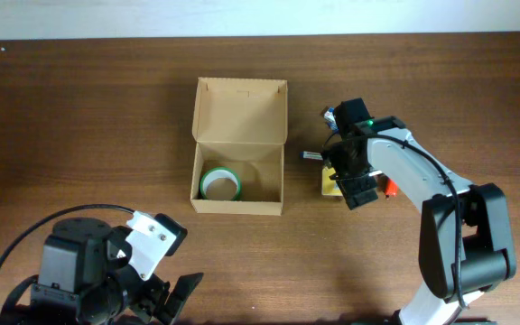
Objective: Pack container
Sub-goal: 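Move the right gripper to the yellow sticky-note pad and grasp it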
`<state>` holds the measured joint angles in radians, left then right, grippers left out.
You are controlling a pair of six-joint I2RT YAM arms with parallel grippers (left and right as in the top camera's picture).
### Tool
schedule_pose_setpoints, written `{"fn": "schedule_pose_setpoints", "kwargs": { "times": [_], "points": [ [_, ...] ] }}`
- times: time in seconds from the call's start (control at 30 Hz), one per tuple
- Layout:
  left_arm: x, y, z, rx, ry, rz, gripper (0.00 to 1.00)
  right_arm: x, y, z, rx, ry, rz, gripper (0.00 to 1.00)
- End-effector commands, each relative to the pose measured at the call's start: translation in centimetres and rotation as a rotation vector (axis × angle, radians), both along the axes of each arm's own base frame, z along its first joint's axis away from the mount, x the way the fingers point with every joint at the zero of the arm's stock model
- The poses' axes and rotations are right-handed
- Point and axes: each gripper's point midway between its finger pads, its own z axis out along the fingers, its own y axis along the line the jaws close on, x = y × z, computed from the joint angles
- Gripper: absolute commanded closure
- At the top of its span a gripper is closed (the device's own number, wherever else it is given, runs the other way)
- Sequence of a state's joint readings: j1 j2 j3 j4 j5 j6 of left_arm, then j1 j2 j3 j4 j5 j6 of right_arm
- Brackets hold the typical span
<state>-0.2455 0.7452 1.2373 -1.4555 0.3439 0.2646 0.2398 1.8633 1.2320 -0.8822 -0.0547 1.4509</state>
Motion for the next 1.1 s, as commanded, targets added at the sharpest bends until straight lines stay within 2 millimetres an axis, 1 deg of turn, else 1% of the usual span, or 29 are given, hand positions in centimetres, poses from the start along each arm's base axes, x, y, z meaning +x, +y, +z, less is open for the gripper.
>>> {"fn": "schedule_pose_setpoints", "kwargs": {
  "times": [0.0,0.07,0.17,0.37,0.57,0.77,1.07],
  "points": [
    [-0.1,-0.3,0.5,-0.021,-0.003,-0.003,0.00,0.5,0.3,-0.2,0.018,-0.029,-0.083,0.01],
    [-0.1,-0.3,0.4,-0.021,-0.003,-0.003,0.00,0.9,0.2,-0.6,0.017,-0.047,-0.106,0.01],
    [-0.1,-0.3,0.5,-0.021,-0.003,-0.003,0.00,0.6,-0.2,-1.1,-0.001,-0.046,-0.161,0.01],
    [-0.1,-0.3,0.4,-0.021,-0.003,-0.003,0.01,0.8,-0.9,-1.3,-0.037,-0.062,-0.166,0.01],
    [-0.1,-0.3,0.5,-0.021,-0.003,-0.003,0.00,1.9,-1.2,-1.3,-0.056,-0.108,-0.170,0.01],
    [-0.1,-0.3,0.5,-0.021,-0.003,-0.003,0.00,1.5,-0.8,-2.3,-0.043,-0.075,-0.166,0.01],
    [-0.1,-0.3,0.5,-0.021,-0.003,-0.003,0.00,0.9,-0.8,-2.4,-0.041,-0.046,-0.164,0.01]
  ]
}}
